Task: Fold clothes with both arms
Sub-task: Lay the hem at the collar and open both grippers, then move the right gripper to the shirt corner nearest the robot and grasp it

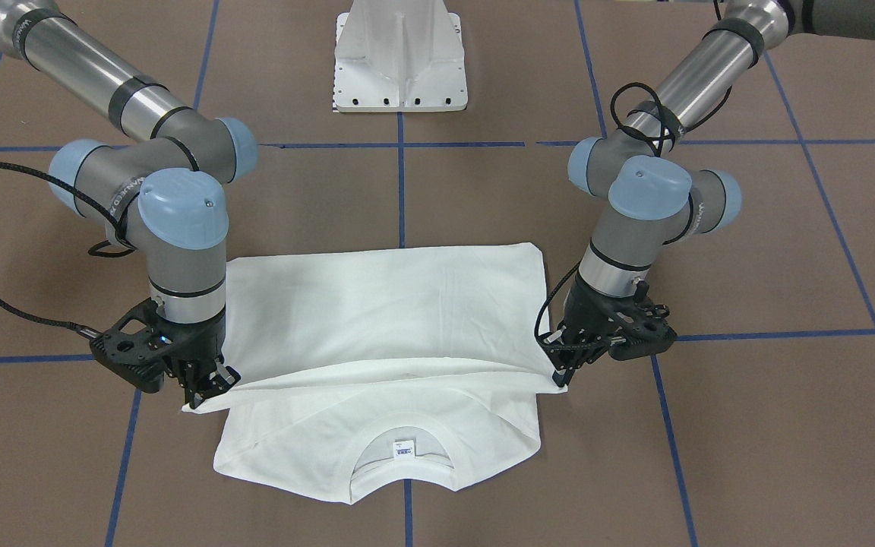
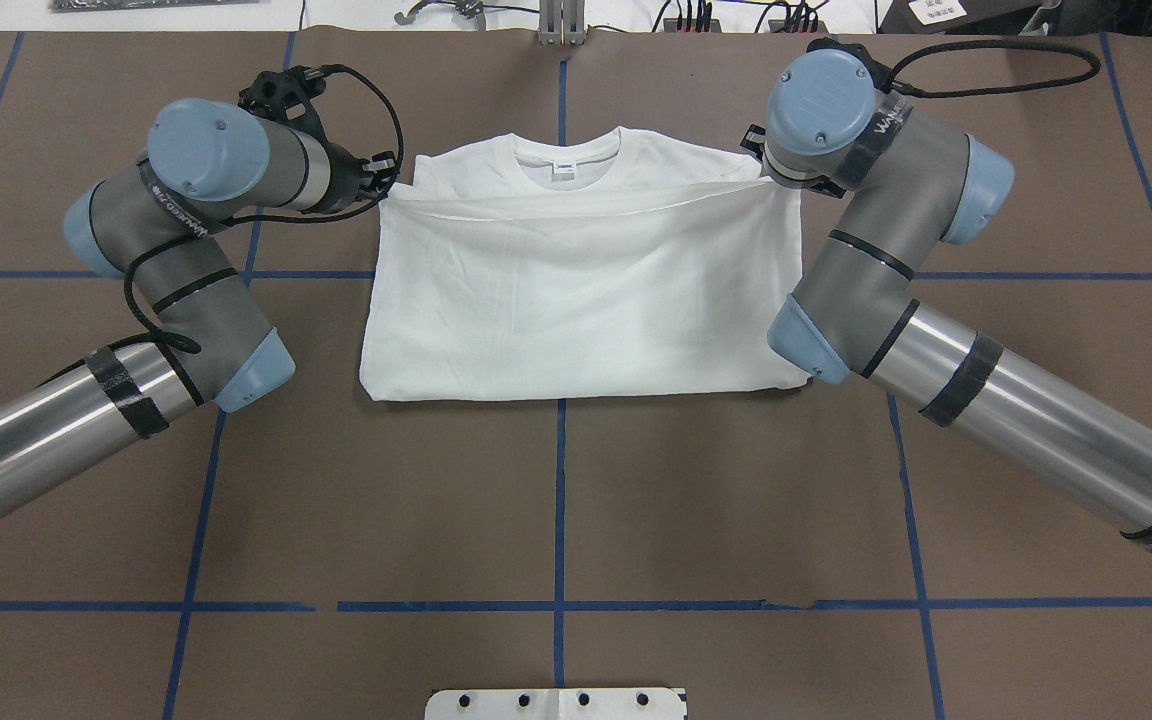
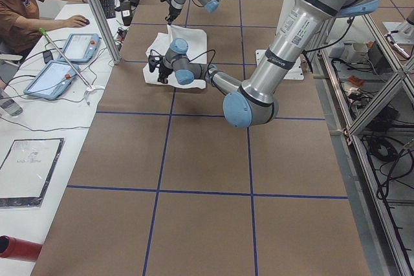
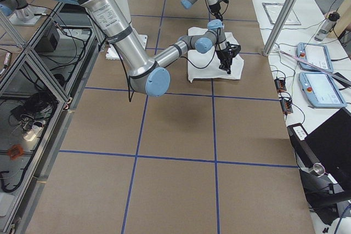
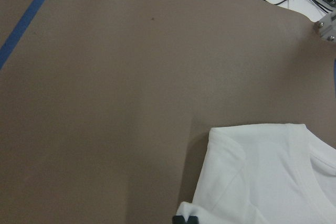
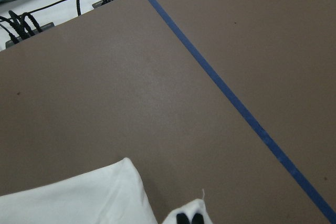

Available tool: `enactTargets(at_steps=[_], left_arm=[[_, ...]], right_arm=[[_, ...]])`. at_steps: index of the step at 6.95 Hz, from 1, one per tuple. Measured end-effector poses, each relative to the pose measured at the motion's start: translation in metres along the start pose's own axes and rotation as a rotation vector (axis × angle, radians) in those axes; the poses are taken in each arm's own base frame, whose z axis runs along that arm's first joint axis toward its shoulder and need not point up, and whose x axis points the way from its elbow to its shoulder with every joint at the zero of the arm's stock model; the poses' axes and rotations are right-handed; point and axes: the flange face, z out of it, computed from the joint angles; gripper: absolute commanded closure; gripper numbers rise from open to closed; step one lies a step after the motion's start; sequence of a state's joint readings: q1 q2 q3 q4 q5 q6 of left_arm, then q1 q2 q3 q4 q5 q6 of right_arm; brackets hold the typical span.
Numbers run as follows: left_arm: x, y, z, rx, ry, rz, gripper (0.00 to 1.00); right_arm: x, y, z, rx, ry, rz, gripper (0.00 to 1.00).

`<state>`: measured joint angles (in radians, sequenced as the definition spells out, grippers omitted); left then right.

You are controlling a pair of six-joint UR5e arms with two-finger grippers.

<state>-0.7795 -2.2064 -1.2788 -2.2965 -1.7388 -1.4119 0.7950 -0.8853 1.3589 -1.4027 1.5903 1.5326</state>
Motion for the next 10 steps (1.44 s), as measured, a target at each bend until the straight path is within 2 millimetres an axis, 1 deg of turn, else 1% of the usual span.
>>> enactTargets(at_steps=[2, 4, 5, 6, 7, 8, 10], left_arm=[[0.008, -0.009, 0.007, 0.008, -0.004, -0.004, 1.0], [0.006, -0.015, 0.011, 0.019, -0.015, -0.002, 1.0], [0.005, -0.017, 0.012, 0.024, -0.02, 0.003, 0.89], [0.003, -0.021, 0.012, 0.03, -0.022, 0.005, 0.78], [0.0, -0.031, 0.009, 0.042, -0.02, 0.009, 0.73], [-0.004, -0.04, 0.007, 0.054, -0.018, 0.016, 0.7], [-0.011, -0.054, 0.002, 0.071, -0.022, 0.024, 0.68]], right_arm=[[-0.007, -0.012, 0.006, 0.008, 0.014, -0.013, 1.0], [-0.019, -0.014, 0.015, 0.007, 0.034, -0.016, 1.0], [-0.021, -0.014, 0.018, 0.007, 0.034, -0.017, 0.98], [-0.022, -0.015, 0.019, 0.008, 0.025, -0.016, 0.61], [-0.023, -0.016, 0.019, 0.01, 0.02, -0.015, 0.39], [-0.025, -0.018, 0.018, 0.011, 0.015, -0.012, 0.38], [-0.03, -0.022, 0.013, 0.014, 0.006, -0.006, 0.38]])
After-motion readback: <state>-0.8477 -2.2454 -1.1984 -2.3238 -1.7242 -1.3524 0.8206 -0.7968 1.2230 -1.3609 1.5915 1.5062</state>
